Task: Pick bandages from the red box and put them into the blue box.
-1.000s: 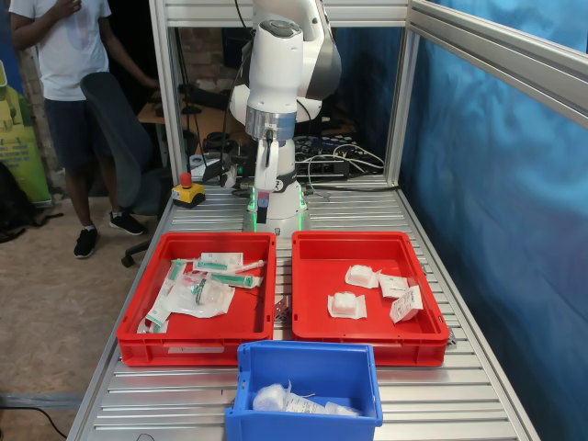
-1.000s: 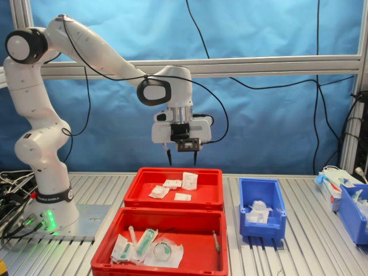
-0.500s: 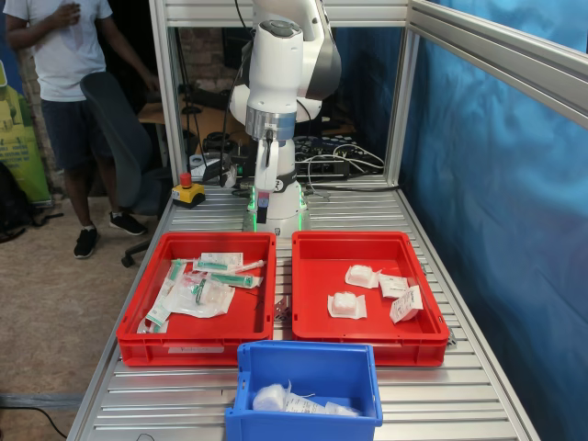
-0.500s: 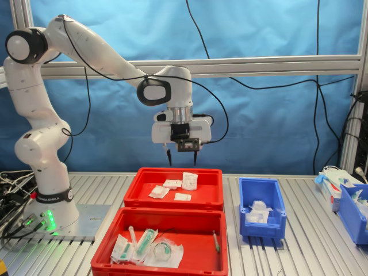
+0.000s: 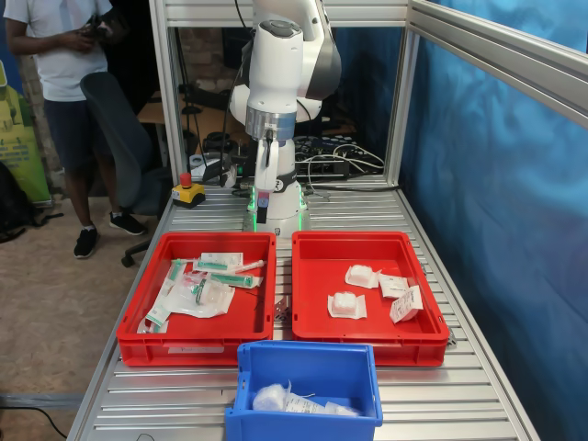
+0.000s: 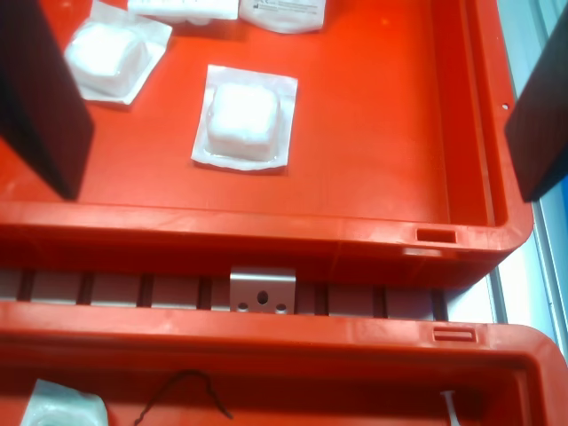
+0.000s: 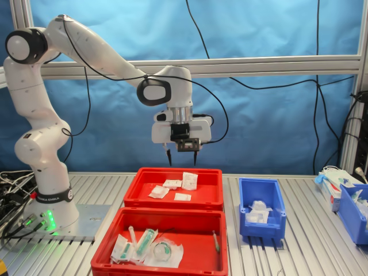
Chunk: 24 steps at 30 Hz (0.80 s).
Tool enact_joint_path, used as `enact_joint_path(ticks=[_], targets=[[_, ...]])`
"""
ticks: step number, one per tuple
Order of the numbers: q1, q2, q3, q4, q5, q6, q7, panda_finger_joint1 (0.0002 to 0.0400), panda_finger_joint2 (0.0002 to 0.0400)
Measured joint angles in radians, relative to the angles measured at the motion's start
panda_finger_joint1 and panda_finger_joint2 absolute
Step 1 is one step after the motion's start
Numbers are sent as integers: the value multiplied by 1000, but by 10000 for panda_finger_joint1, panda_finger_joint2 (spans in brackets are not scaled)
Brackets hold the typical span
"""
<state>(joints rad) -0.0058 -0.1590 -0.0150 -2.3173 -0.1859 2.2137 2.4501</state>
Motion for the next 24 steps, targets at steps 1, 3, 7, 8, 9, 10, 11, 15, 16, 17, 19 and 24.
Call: enact_joint_path(ticks=[1, 3, 7, 8, 9, 10, 11, 15, 16, 17, 19, 24], targets=[[0, 0, 0, 0, 0, 0, 0, 400, 400], [0, 0, 0, 0, 0, 0, 0, 400, 400], [0, 0, 0, 0, 0, 0, 0, 400, 400], [0, 0, 0, 0, 0, 0, 0, 400, 400], [0, 0, 0, 0, 0, 0, 0, 400, 400], [0, 0, 0, 0, 0, 0, 0, 400, 400], [1, 0, 0, 0, 0, 0, 0, 400, 400], [7, 0, 0, -1, 0, 0, 0, 400, 400], [9, 0, 0, -2, 0, 0, 0, 400, 400], [15, 0, 0, -4, 2, 0, 0, 400, 400], [26, 0, 0, -8, 9, 0, 0, 400, 400], [54, 5, 0, -14, 34, 0, 0, 400, 400]])
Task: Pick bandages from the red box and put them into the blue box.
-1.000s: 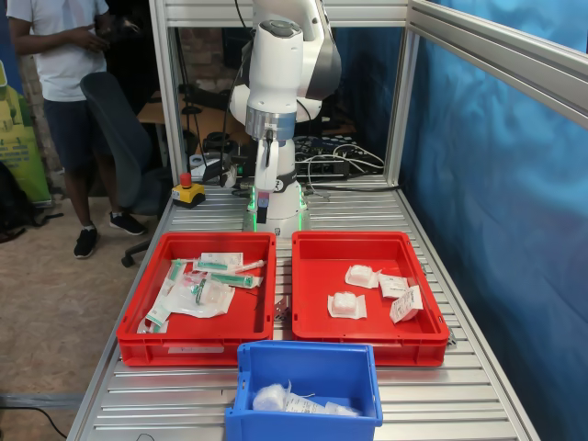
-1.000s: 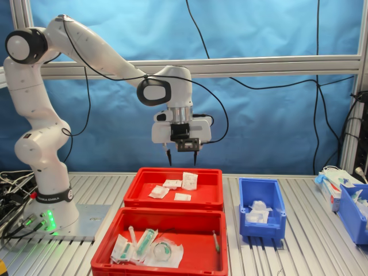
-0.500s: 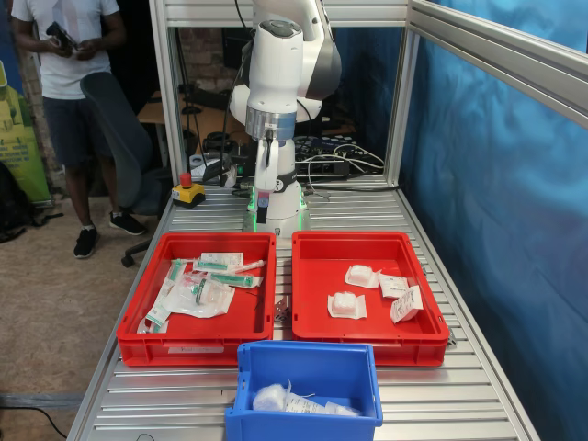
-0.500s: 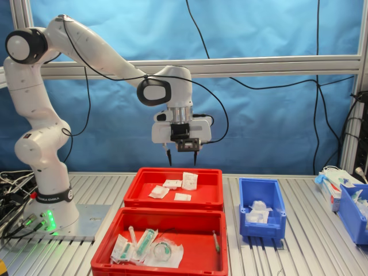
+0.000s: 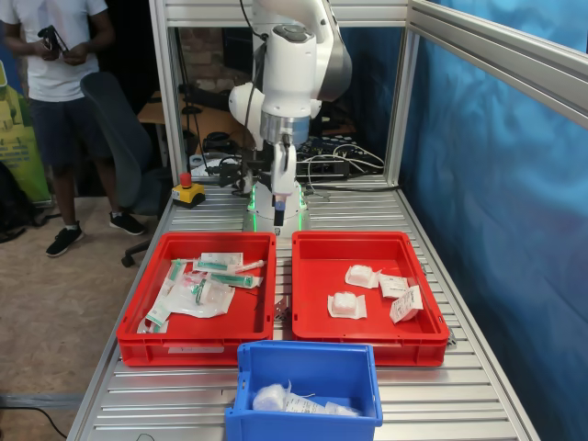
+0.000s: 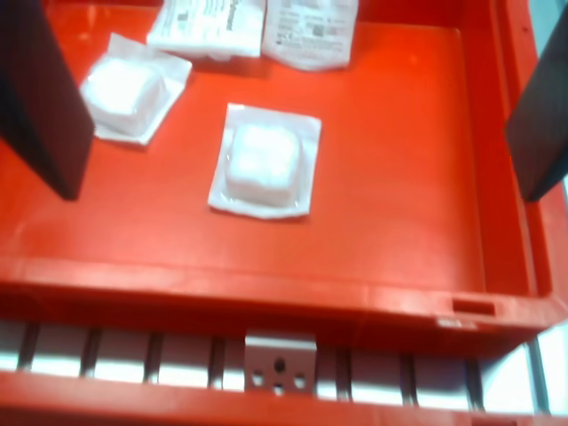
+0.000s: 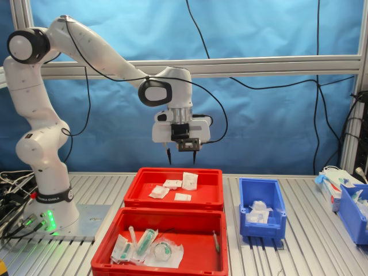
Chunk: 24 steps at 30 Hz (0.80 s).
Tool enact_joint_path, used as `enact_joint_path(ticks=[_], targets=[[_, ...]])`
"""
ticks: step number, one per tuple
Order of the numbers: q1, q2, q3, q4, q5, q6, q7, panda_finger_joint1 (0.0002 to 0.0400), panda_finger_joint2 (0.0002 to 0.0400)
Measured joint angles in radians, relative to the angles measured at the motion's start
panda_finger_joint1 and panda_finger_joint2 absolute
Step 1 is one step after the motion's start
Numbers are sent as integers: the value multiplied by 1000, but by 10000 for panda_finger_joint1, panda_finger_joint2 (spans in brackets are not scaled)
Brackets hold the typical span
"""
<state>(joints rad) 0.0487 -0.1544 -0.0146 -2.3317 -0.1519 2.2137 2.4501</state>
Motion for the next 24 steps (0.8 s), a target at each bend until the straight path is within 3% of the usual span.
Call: enact_joint_path(ticks=[3, 10, 19, 24], targets=[[27, 10, 1, -3, 22, 0, 0, 400, 400], [67, 40, 6, -4, 41, 15, 16, 400, 400], [121, 125, 18, -5, 56, 99, 89, 400, 400], [152, 192, 23, -7, 59, 186, 128, 400, 400]])
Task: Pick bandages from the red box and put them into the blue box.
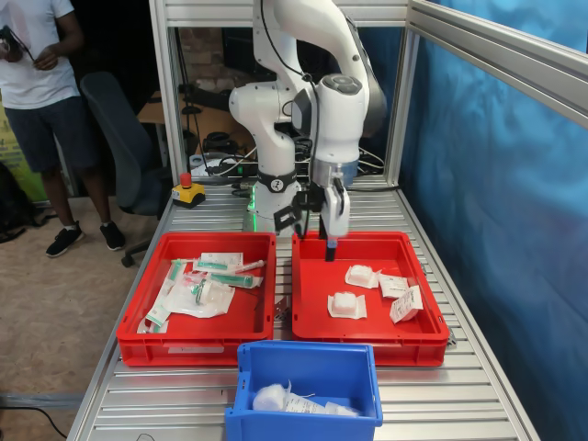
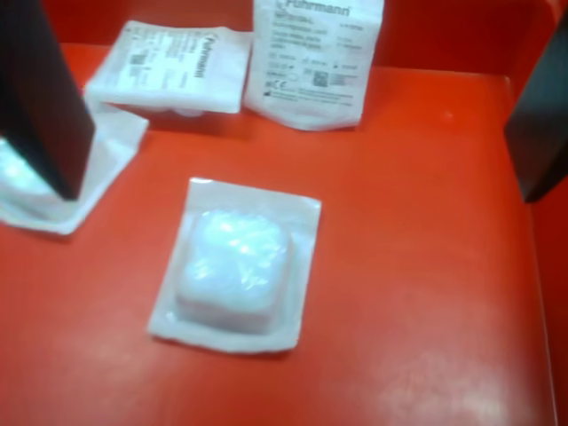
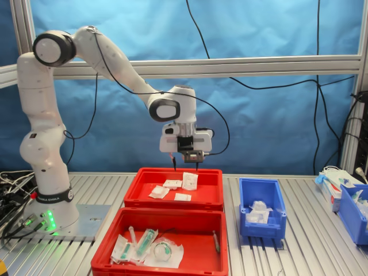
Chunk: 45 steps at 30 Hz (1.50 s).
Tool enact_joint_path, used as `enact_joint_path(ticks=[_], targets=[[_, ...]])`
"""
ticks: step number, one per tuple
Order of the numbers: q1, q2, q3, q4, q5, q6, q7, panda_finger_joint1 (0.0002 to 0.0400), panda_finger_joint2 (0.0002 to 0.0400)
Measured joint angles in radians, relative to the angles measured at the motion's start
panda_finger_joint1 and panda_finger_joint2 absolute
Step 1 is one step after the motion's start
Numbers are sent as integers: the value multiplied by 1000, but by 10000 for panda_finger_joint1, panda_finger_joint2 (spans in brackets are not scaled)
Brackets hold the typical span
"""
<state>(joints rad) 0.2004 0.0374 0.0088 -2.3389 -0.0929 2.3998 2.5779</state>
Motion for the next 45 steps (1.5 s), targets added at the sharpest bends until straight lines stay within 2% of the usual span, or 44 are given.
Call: enact_joint_path(ticks=[6, 12, 25, 45], targets=[[35, 81, 4, -1, 2, 104, 24, 400, 400], [68, 143, 7, -1, 3, 144, 37, 400, 400], [140, 213, 20, -3, 6, 175, 46, 400, 400], [201, 253, 27, -3, 9, 182, 48, 400, 400]])
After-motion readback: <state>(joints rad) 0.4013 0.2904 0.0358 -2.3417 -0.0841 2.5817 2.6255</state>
